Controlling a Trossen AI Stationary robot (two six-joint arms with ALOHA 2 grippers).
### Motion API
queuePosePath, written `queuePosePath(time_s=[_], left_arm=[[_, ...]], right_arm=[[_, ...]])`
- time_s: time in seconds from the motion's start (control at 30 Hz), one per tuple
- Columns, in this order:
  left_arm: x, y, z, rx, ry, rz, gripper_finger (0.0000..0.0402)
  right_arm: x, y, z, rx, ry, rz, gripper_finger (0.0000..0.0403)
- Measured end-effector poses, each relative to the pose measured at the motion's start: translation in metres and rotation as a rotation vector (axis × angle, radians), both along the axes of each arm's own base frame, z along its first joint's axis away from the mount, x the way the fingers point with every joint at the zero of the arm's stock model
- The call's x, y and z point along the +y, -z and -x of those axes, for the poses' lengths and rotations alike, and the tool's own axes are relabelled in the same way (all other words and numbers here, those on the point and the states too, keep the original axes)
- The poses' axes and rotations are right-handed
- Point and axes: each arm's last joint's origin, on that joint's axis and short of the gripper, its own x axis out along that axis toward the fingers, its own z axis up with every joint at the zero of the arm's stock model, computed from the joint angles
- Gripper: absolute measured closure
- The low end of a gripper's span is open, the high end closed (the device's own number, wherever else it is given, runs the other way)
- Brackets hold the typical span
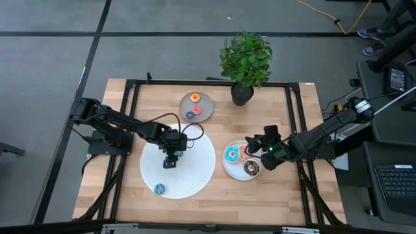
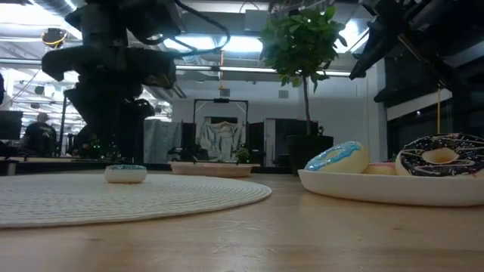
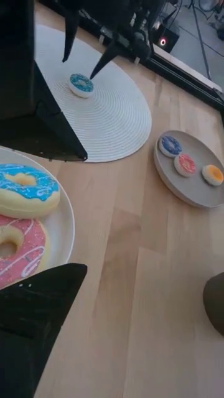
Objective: Pick & Place donuts
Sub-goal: Put the top small blue donut on the brown plate
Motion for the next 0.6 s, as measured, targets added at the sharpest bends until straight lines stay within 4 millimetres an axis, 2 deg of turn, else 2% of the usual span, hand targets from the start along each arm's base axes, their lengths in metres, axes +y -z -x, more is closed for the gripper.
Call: queuePosePath(time_s=[0.4,0.6], left_arm=[[0.002,0.005,-0.004,-0.004,-0.093,-0.060,0.0108],[0.002,0.014,-0.007,0.024,-0.092,-0.062,0.0098]], right_arm=[[0.000,0.000,0.000,-0.001,-0.003,0.001,0.0120],[0.001,-0.001,-0.001,-0.003,-0.013,0.005,0.0120]])
